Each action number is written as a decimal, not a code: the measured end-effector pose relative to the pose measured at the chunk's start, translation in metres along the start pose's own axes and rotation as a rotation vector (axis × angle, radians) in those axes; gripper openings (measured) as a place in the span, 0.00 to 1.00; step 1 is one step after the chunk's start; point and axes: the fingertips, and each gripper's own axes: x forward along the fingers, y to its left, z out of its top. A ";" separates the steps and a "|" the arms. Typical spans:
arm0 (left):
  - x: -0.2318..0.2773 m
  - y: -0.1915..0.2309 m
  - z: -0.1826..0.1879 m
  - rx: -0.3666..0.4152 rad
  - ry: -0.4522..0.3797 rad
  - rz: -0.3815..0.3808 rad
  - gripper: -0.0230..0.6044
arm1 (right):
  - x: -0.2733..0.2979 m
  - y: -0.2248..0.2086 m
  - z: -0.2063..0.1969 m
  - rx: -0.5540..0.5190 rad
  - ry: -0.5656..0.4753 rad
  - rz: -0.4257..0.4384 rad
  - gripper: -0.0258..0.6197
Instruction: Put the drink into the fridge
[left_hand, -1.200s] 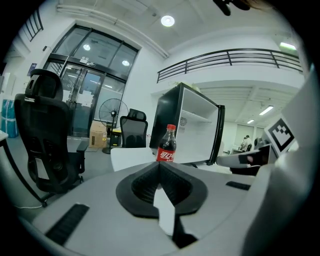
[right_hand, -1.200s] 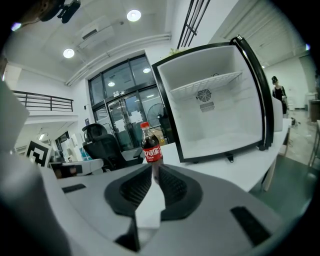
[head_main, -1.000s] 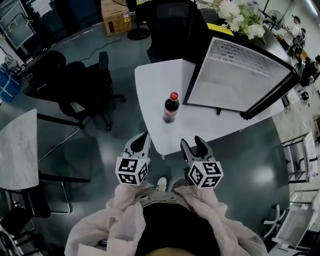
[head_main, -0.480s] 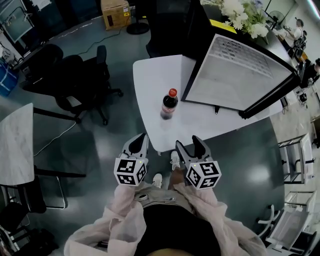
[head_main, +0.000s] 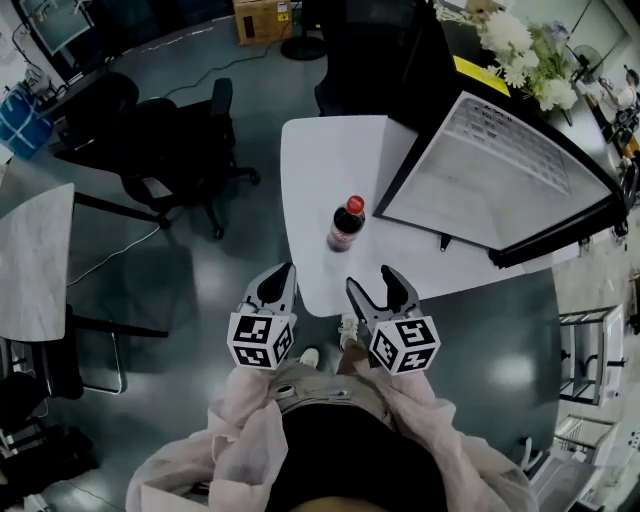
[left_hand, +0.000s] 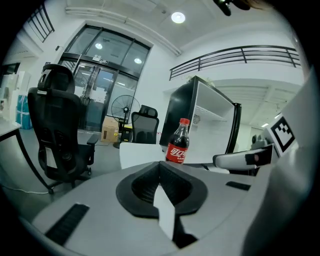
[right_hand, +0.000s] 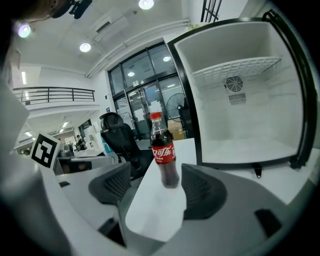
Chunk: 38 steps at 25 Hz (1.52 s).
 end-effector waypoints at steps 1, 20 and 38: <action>0.002 0.002 0.000 -0.005 0.001 0.012 0.05 | 0.005 -0.002 0.001 -0.004 0.010 0.013 0.52; 0.029 0.055 0.001 -0.089 0.025 0.249 0.05 | 0.097 -0.017 0.014 -0.135 0.122 0.163 0.60; 0.045 0.064 -0.014 -0.184 0.034 0.447 0.05 | 0.151 -0.004 0.022 -0.306 0.109 0.383 0.60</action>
